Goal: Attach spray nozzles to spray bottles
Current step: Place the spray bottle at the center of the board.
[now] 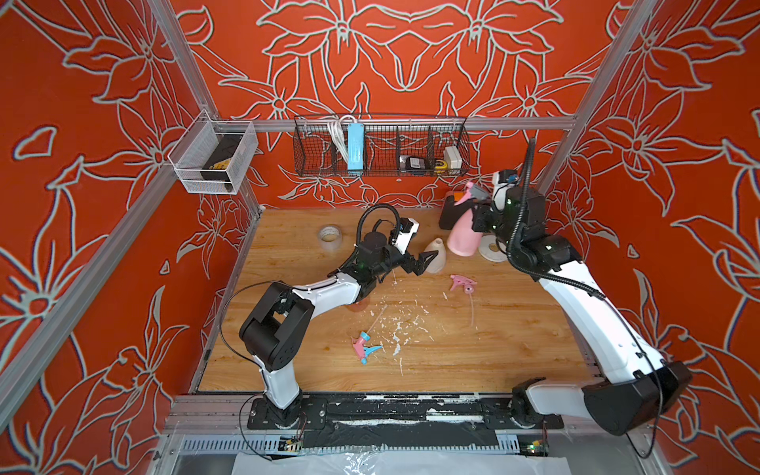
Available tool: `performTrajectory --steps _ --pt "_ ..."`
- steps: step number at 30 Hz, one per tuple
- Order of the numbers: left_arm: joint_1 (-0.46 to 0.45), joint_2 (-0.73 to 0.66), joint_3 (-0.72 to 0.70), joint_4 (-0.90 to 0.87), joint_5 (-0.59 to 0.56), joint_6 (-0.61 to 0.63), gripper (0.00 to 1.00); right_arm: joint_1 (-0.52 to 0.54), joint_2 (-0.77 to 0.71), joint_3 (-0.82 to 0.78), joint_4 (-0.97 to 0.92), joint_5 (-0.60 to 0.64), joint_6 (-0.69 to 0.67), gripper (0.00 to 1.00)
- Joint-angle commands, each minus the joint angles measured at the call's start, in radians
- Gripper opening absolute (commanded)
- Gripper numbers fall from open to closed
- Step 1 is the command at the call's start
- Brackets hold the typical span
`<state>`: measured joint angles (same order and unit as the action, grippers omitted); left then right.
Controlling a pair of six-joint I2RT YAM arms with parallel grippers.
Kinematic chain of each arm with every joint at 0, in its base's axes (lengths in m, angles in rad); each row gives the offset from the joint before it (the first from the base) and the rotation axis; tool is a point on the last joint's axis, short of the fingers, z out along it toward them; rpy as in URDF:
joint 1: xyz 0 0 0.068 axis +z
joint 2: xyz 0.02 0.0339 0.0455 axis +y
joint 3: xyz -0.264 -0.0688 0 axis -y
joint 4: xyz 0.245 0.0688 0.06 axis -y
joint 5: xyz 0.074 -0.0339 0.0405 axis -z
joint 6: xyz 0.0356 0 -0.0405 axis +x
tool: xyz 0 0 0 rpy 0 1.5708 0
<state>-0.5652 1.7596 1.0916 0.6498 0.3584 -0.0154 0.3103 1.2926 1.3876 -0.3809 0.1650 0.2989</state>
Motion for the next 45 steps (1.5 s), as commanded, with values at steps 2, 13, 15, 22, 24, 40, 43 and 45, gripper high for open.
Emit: performTrajectory --steps 2,13,15,22,24,40,43,45 --pt "0.010 -0.065 0.025 -0.102 -0.041 0.071 0.98 -0.145 -0.029 -0.222 0.145 0.098 -0.042 0.00" --pt "0.048 -0.077 -0.007 -0.140 0.019 -0.040 0.98 -0.229 0.190 -0.399 0.568 -0.031 -0.048 0.00" --pt "0.062 -0.068 -0.007 -0.153 0.027 -0.073 0.98 -0.228 0.245 -0.374 0.629 -0.063 -0.036 0.00" --pt "0.115 -0.094 -0.046 -0.138 0.058 -0.127 0.98 -0.212 0.421 -0.255 0.746 -0.137 -0.071 0.00" --pt "0.123 -0.110 -0.059 -0.134 0.047 -0.120 0.98 -0.207 0.471 -0.239 0.802 -0.155 -0.077 0.00" --pt "0.140 -0.176 -0.158 -0.091 0.055 -0.083 0.98 -0.126 0.546 -0.315 0.923 -0.062 -0.246 0.38" --pt "0.140 -0.181 -0.156 -0.098 0.050 -0.078 0.98 -0.124 0.526 -0.348 0.928 -0.059 -0.236 0.53" --pt "0.140 -0.188 -0.154 -0.098 0.048 -0.083 0.98 -0.120 0.508 -0.366 0.924 -0.050 -0.240 0.57"
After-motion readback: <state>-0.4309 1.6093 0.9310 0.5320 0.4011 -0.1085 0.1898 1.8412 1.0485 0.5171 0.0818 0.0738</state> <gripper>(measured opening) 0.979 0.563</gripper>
